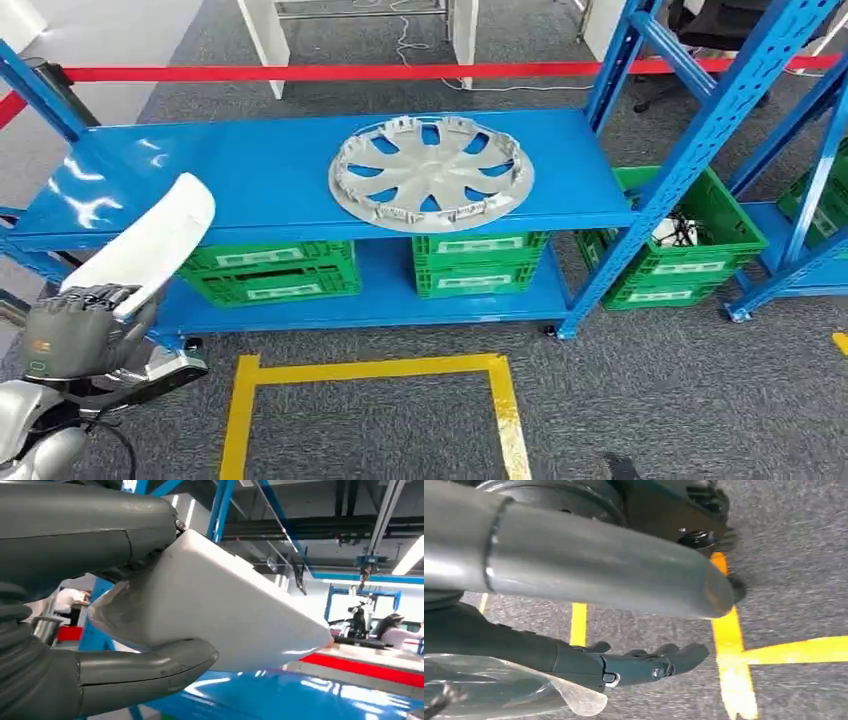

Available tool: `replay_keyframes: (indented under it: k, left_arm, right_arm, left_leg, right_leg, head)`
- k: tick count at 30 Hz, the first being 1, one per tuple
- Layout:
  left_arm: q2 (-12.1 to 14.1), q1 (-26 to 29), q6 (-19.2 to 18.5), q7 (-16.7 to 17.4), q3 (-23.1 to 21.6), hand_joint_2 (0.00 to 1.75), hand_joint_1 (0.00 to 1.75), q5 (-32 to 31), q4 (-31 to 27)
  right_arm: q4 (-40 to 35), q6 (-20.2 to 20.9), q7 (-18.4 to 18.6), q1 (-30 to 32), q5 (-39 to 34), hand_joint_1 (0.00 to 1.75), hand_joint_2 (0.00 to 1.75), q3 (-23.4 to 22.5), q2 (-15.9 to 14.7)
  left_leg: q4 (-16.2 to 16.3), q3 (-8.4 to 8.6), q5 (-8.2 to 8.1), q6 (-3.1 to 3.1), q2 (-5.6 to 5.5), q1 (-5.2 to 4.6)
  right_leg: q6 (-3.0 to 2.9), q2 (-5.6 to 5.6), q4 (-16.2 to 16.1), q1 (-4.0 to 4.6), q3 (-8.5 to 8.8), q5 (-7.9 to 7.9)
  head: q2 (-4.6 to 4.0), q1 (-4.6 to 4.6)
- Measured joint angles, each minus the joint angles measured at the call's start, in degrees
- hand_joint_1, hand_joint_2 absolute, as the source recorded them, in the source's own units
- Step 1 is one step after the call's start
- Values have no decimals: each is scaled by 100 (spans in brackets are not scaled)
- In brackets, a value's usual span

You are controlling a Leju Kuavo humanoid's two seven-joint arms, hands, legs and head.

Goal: Take the parts from the cabinet and place them on the table.

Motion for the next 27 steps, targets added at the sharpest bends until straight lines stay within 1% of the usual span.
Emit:
replay_keyframes:
  k: [1,2,3,4,5,6,7,8,9,10,11,12,13,14,15,16,17,18,19,20,21,22,23,24,25,26,27]
  left_arm:
    - [0,-1,0,0,0,175,175,2,0]
    - [0,-5,-4,0,0,175,175,7,0]
    - [-13,-22,-28,0,0,175,175,17,2]
    - [-26,-54,-55,0,-2,175,175,24,2]
    - [-44,-105,-80,0,-9,175,175,43,10]
    - [-59,-136,-85,0,-17,175,175,50,13]
    - [-79,-143,-90,0,-28,175,175,50,26]
    - [-92,-140,-90,11,-41,175,175,44,35]
    - [-118,-105,-90,35,-46,175,175,15,35]
    - [-144,-74,-83,59,-52,175,175,-18,35]
    - [-168,-31,-81,74,-57,175,175,-31,35]
    - [-195,42,-70,107,-59,175,175,-59,5]
    - [-219,113,-66,116,-59,175,175,-61,-11]
    - [-238,172,-68,131,-59,175,175,-74,-13]
    - [-262,231,-70,153,-59,175,175,-79,-13]
    - [-284,284,-72,177,-59,175,175,-79,-13]
    - [-297,327,-72,188,-57,175,175,-79,-13]
    - [-308,354,-72,199,-52,175,175,-79,-13]
    - [-313,370,-76,199,-48,175,175,-68,-13]
    - [-330,392,-83,201,-44,175,175,-52,-15]
    - [-336,391,-92,201,-24,175,175,-16,-18]
    - [-350,402,-103,205,-17,175,175,-2,-20]
    - [-352,401,-114,205,-11,175,175,-2,-20]
    - [-352,402,-125,205,-2,175,175,0,-24]
    - [-345,400,-138,205,13,175,175,7,-24]
    - [-352,395,-153,205,22,175,175,18,-24]
    - [-352,361,-175,205,37,175,175,50,-22]
  right_arm:
    - [0,0,0,3,0,0,0,0,0]
    - [0,0,0,7,-4,0,0,0,0]
    - [0,0,-7,10,-20,0,0,0,0]
    - [0,0,-24,8,-64,0,0,-2,0]
    - [0,0,-39,4,-100,0,0,-2,0]
    - [0,2,-116,0,-127,0,0,-2,0]
    - [0,22,-265,-11,-188,0,0,-2,0]
    - [0,77,-469,-13,-241,0,0,-4,0]
    - [-2,173,-771,-5,-292,0,0,-4,0]
    - [-4,274,-1030,-4,-304,0,0,-2,0]
    - [-13,346,-1194,-4,-299,0,0,-2,0]
    - [-17,428,-1373,-1,-297,0,0,7,0]
    - [-22,475,-1471,9,-297,0,0,11,0]
    - [-22,518,-1526,31,-302,0,0,15,2]
    - [-26,555,-1552,60,-310,0,0,18,4]
    - [-37,560,-1561,94,-330,0,0,20,7]
    - [-57,575,-1561,132,-356,0,0,20,7]
    - [-68,579,-1554,157,-385,0,0,20,9]
    - [-94,577,-1532,173,-413,0,0,17,11]
    - [-123,581,-1508,181,-428,0,0,17,7]
    - [-162,590,-1495,184,-459,0,0,17,17]
    - [-164,597,-1475,184,-479,0,0,17,22]
    - [-166,605,-1460,191,-490,0,0,17,31]
    - [-166,612,-1438,204,-494,0,0,17,35]
    - [-166,614,-1410,214,-513,0,0,17,76]
    - [-188,616,-1394,207,-536,0,0,15,83]
    - [-197,610,-1355,206,-573,0,0,13,87]
  left_leg:
    - [-15,114,187,-14,0,13]
    - [-232,314,412,-26,1,26]
    - [-675,643,610,-32,1,38]
    - [-1218,1020,646,-30,3,53]
    - [-1665,1274,354,-26,1,47]
    - [-1969,1420,298,36,-19,13]
    - [-1895,1341,336,64,-12,3]
    - [-1891,1322,345,86,-12,-12]
    - [-1886,1264,393,145,-7,-16]
    - [-1914,1214,467,224,23,21]
    - [-1911,1150,518,272,29,12]
    - [-1909,1090,571,306,37,4]
    - [-1905,1027,625,328,41,-11]
    - [-1898,951,682,339,41,-28]
    - [-1890,871,737,349,40,-47]
    - [-1882,792,786,354,39,-67]
    - [-1871,722,831,354,30,-90]
    - [-1863,681,869,353,14,-111]
    - [-1855,642,903,351,5,-127]
    - [-1845,603,934,334,9,-109]
    - [-1820,560,980,296,15,-142]
    - [-1811,533,1046,261,24,-115]
    - [-1847,504,1093,228,28,-82]
    - [-1866,481,1144,206,28,-76]
    - [-1858,443,1124,180,4,-103]
    - [-1751,371,894,145,1,-99]
    - [-1427,278,548,113,3,-78]
  right_leg:
    - [19,-6,28,-6,-106,52]
    - [44,-8,66,-13,-210,99]
    - [75,-10,116,-27,-317,147]
    - [109,-11,165,-32,-402,183]
    - [151,-14,189,-24,-468,229]
    - [181,-22,218,-6,-502,271]
    - [213,-18,202,-6,-509,345]
    - [235,-18,184,-19,-522,398]
    - [270,-9,162,-19,-540,461]
    - [306,20,204,-41,-600,362]
    - [327,32,351,-39,-697,83]
    - [345,42,719,-40,-782,-307]
    - [354,42,1187,-41,-885,-611]
    - [365,42,1682,-41,-993,-837]
    - [363,42,2019,-41,-1041,-903]
    - [348,43,2069,-39,-963,-794]
    - [317,43,1887,-34,-766,-594]
    - [267,47,1510,-16,-472,-394]
    - [194,63,993,7,-120,-270]
    - [92,106,490,63,207,-268]
    - [47,93,100,61,467,-351]
    - [75,101,3,93,439,-372]
    - [75,104,7,108,455,-338]
    - [74,104,1,118,423,-289]
    - [52,77,-100,44,375,-197]
    - [31,86,-203,32,419,-207]
    - [-25,69,-163,22,328,-165]
  head:
    - [0,0]
    - [0,0]
    - [0,-2]
    - [0,-2]
    - [0,-4]
    - [0,9]
    - [0,11]
    - [0,-4]
    - [0,9]
    - [0,-20]
    - [0,-13]
    - [0,26]
    - [0,37]
    - [0,35]
    - [0,46]
    - [0,46]
    - [0,44]
    - [0,48]
    - [0,46]
    - [0,42]
    - [0,28]
    - [0,46]
    - [0,44]
    - [0,52]
    - [0,61]
    - [0,41]
    - [0,24]
